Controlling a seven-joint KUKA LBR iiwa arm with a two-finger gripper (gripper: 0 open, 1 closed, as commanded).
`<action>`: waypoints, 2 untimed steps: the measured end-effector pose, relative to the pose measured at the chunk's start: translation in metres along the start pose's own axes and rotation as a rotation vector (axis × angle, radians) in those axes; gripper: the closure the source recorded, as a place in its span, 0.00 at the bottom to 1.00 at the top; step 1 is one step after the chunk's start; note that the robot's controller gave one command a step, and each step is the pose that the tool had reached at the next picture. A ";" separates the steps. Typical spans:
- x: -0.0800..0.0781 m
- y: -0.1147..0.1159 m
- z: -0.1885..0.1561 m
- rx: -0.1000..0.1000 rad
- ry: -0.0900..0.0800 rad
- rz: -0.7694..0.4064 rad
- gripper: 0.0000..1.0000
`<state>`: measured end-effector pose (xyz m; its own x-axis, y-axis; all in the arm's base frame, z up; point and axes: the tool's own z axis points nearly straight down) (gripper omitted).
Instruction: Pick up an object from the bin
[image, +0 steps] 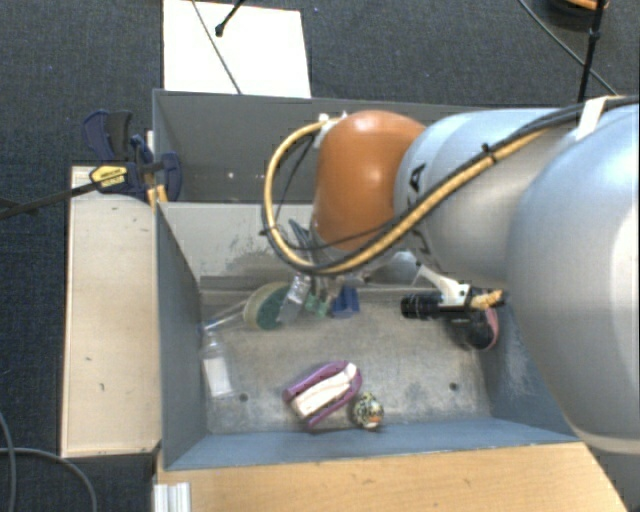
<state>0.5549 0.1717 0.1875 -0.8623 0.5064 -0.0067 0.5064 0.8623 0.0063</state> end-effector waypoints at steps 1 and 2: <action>0.024 0.004 -0.043 -0.001 0.001 -0.020 1.00; 0.042 0.006 0.008 0.009 0.009 -0.024 1.00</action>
Offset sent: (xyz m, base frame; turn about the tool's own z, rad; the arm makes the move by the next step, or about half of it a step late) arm -0.0197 0.0139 0.0394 -0.0138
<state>0.5217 0.1980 0.1791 -0.8744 0.4852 0.0025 0.4851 0.8744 -0.0029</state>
